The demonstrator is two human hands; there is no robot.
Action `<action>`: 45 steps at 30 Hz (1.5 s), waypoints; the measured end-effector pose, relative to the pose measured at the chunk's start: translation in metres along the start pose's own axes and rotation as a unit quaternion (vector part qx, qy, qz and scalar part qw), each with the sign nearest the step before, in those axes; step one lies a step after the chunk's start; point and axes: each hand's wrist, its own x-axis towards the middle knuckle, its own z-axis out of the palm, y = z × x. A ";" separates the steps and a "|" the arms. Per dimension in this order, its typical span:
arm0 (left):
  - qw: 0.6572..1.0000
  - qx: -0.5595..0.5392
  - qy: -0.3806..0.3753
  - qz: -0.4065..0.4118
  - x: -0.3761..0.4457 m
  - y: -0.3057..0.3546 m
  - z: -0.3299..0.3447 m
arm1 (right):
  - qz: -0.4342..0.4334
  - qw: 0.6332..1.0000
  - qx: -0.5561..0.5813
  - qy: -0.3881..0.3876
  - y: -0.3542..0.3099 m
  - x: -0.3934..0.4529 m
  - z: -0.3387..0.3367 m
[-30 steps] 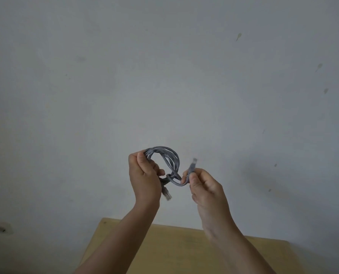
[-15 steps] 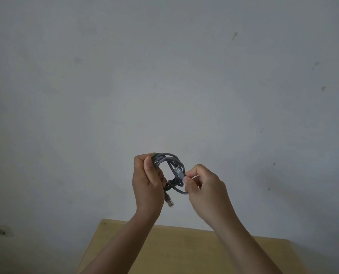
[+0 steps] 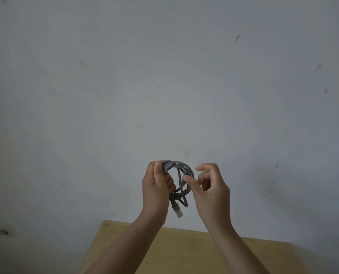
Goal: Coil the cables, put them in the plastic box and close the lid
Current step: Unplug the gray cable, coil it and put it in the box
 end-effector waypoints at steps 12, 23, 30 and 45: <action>0.994 -0.006 -0.029 -0.108 -0.022 -0.009 -0.007 | -0.150 0.984 -0.056 -0.083 0.019 -0.036 0.009; 0.978 0.175 0.012 -0.115 -0.096 -0.049 -0.026 | -0.029 0.997 -0.042 -0.051 0.046 -0.111 -0.001; 0.943 0.303 -0.052 -0.130 -0.167 -0.093 -0.075 | 0.081 0.991 -0.052 -0.097 0.065 -0.198 -0.010; 0.857 0.443 -0.226 -0.137 -0.230 -0.144 -0.142 | 0.240 0.932 -0.205 -0.176 0.077 -0.307 -0.010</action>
